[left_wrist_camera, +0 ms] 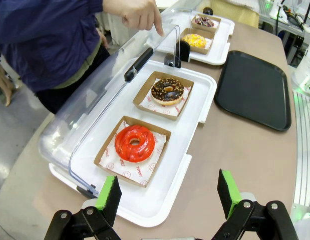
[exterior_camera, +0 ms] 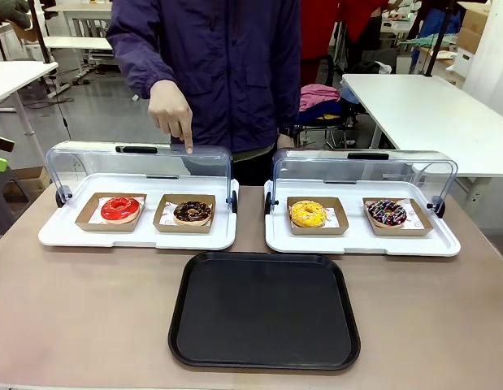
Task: Move the second donut from the left to the tray.
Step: Pick up the Paper togo box containing the Donut indicated by the person and place it on the Handle tray.
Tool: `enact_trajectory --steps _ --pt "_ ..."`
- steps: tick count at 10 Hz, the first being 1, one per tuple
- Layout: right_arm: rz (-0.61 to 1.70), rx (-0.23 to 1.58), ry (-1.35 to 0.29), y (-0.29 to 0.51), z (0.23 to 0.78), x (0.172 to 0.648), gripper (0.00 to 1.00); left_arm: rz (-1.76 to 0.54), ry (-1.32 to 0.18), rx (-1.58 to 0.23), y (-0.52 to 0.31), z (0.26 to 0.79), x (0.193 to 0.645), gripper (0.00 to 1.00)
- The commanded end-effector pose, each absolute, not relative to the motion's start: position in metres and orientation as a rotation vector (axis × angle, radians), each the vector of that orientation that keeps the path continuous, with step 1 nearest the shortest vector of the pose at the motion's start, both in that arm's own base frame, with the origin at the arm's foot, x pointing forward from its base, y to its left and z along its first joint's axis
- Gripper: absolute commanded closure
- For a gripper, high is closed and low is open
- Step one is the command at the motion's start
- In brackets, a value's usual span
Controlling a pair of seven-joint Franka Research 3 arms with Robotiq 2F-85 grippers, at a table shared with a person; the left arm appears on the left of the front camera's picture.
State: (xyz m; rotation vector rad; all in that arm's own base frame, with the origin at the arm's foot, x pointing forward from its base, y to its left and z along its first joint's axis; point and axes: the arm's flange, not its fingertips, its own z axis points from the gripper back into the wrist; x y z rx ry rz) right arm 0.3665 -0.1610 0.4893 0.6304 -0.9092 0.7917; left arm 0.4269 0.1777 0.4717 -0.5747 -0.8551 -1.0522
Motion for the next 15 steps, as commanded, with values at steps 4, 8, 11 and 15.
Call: enact_trajectory --steps 4,8,11,15 --pt "0.807 0.632 -0.945 -0.162 0.491 0.371 0.00 -1.054 -0.870 -0.585 0.178 0.472 0.427 0.00" --pt "0.807 0.632 -0.945 -0.162 0.491 0.371 0.00 -1.052 -0.855 -0.575 0.178 0.472 0.427 0.00" --pt "0.807 0.632 -0.945 -0.162 0.491 0.371 0.00 -1.208 -0.755 -0.523 0.132 0.497 0.449 0.00" --pt "0.807 0.632 -0.945 -0.162 0.491 0.371 0.00 -1.419 -0.546 -0.416 0.026 0.521 0.477 0.00"
